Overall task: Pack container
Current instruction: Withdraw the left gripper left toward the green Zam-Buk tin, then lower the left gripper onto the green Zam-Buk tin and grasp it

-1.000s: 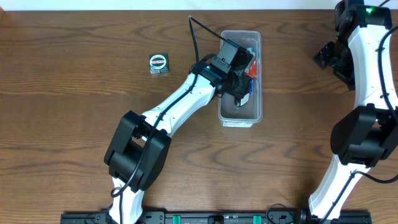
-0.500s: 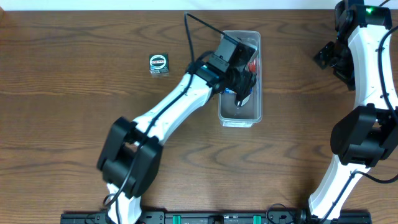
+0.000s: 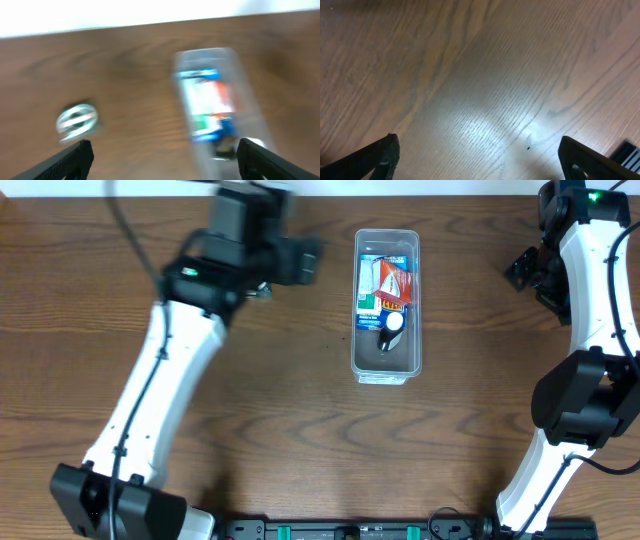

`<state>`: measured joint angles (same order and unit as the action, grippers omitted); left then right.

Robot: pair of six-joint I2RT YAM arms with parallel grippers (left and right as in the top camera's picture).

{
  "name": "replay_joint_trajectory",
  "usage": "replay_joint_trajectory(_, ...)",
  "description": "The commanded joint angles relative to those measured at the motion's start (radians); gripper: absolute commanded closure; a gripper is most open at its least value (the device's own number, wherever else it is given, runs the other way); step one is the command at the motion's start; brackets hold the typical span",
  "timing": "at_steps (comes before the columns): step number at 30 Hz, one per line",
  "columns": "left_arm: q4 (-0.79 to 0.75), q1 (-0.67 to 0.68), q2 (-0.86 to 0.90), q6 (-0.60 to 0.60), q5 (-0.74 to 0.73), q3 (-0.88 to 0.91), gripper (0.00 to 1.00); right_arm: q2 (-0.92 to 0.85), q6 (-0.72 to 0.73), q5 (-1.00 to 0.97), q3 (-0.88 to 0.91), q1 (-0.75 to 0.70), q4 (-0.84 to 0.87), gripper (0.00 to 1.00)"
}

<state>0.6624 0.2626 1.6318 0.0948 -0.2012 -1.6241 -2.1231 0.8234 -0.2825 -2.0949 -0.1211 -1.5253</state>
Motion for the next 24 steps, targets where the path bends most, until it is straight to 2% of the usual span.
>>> replay_joint_trajectory(1, 0.027, -0.095, 0.052, 0.040, 0.041, -0.002, 0.07, 0.024, 0.018, -0.016, 0.001, -0.003, -0.002, 0.01)
replay_joint_trajectory(7, 0.013, -0.179, 0.156, 0.155, 0.036, -0.002, 0.07, 0.024, 0.018, -0.016, 0.001, -0.003, -0.002, 0.01)
replay_joint_trajectory(24, -0.056, -0.172, 0.439, 0.140, 0.110, -0.002, 0.07, 0.024, 0.018, -0.016, 0.001, -0.003, -0.002, 0.01)
